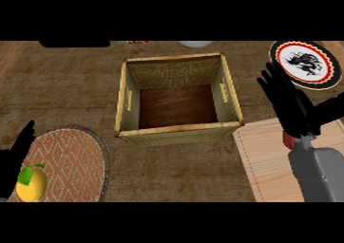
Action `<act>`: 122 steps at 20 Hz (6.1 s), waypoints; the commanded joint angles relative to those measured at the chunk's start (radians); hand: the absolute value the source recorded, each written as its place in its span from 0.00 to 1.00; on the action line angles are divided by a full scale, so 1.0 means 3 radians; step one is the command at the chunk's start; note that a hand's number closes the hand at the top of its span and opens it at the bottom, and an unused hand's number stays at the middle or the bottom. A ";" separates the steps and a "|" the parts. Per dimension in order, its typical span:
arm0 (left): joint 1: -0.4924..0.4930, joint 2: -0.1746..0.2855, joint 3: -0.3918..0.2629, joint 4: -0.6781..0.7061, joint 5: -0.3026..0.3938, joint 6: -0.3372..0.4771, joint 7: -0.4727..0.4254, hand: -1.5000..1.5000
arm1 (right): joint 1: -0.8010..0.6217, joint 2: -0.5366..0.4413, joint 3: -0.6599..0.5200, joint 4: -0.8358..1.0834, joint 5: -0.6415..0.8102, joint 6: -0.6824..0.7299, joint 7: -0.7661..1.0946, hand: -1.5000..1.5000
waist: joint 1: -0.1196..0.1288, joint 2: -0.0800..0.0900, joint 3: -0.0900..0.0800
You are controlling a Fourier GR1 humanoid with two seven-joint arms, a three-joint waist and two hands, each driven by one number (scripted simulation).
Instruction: Pick the bell pepper from the cutting board and place it in the basket
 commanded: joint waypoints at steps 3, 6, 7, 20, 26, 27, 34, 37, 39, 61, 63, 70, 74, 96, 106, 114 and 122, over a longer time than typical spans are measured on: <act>-0.0036 -0.0406 -0.0124 0.0088 0.0151 -0.0069 0.0206 0.50 | -0.0211 -0.0387 -0.0077 -0.0013 0.0132 0.0424 -0.0290 1.00 | 0.0054 0.0040 -0.0013; -0.0002 -0.0685 -0.0209 0.0135 0.0373 -0.0142 0.0424 0.50 | -0.0551 -0.0655 -0.0035 -0.0152 0.0357 0.0560 -0.0467 1.00 | 0.0075 0.0058 -0.0020; 0.0012 -0.0618 -0.0241 0.0079 0.0371 -0.0248 0.0420 0.50 | -0.0425 -0.0802 0.0484 -0.0296 0.0683 0.1016 -0.0504 1.00 | 0.0120 0.0065 -0.0031; 0.0118 -0.0586 -0.0134 -0.0045 0.0415 -0.0263 0.0720 0.50 | -0.0329 -0.1276 0.1068 -0.0524 0.3014 -0.0200 -0.0069 0.00 | -0.0051 -0.0015 -0.0043; 0.0155 -0.0659 -0.0138 -0.0150 0.0397 -0.0216 0.0778 0.50 | -0.0725 -0.1885 0.1058 -0.1087 0.3158 0.0659 0.0835 0.00 | -0.0075 -0.0037 -0.0039; 0.0183 -0.0646 -0.0142 -0.0139 0.0384 -0.0229 0.0785 0.50 | -0.0839 -0.1892 0.1086 -0.1234 0.3108 0.0842 0.1021 0.00 | -0.0061 -0.0039 -0.0041; 0.0127 -0.0664 -0.0101 -0.0172 0.0349 -0.0197 0.0858 0.50 | -0.1180 -0.2366 0.0905 -0.1385 0.2335 0.2229 0.1561 0.00 | -0.0046 -0.0009 -0.0037; 0.0346 -0.0672 -0.0141 -0.0320 0.0334 -0.0223 0.0817 0.50 | -0.1130 -0.2479 0.0899 -0.1555 0.2047 0.2637 0.1885 0.00 | -0.0037 -0.0033 -0.0033; 0.0257 -0.0725 -0.0129 -0.0204 0.0324 -0.0258 0.0733 0.50 | -0.1246 -0.2519 0.0852 -0.1477 0.1909 0.2832 0.2021 0.00 | -0.0010 0.0000 -0.0032; 0.0081 -0.0920 -0.0098 -0.0121 0.0128 -0.0314 0.0795 0.50 | -0.0495 -0.2222 0.0731 -0.1829 0.2053 0.2452 0.2082 0.00 | 0.0057 0.0046 -0.0013; 0.0225 -0.0937 -0.0155 -0.0384 0.0088 -0.0244 0.0899 0.50 | -0.0275 -0.2148 0.0875 -0.1880 0.2320 0.2344 0.1992 0.00 | 0.0073 0.0039 -0.0009; 0.0158 -0.0975 -0.0057 -0.0242 0.0070 -0.0298 0.0816 0.50 | -0.0087 -0.2065 0.1003 -0.1702 0.2743 0.2219 0.1775 0.00 | 0.0059 0.0035 -0.0013; 0.0078 -0.0974 -0.0020 -0.0081 0.0058 -0.0364 0.0817 0.50 | 0.0061 -0.2051 0.1085 -0.1487 0.3024 0.1995 0.1408 0.00 | 0.0055 0.0046 -0.0013; 0.0115 -0.0996 0.0115 -0.0274 -0.0055 -0.0447 0.0973 0.50 | 0.0192 -0.1754 0.1193 -0.0664 0.3849 0.1308 0.0616 0.00 | 0.0066 0.0037 -0.0014; 0.0207 -0.1074 0.0132 -0.0259 -0.0100 -0.0517 0.0874 0.50 | 0.0101 -0.1597 0.1235 -0.0053 0.4113 0.1258 0.0538 0.00 | 0.0084 0.0042 -0.0014; 0.0115 -0.1126 0.0177 -0.0288 -0.0131 -0.0513 0.0981 0.50 | 0.0165 -0.1528 0.1226 0.0116 0.4263 0.1034 0.0308 0.00 | 0.0071 0.0041 -0.0012; 0.0212 -0.1043 0.0307 -0.0270 -0.0085 -0.0674 0.0889 0.50 | 0.0143 -0.1489 0.1409 0.0331 0.4588 0.0769 0.0038 1.00 | 0.0090 0.0043 -0.0012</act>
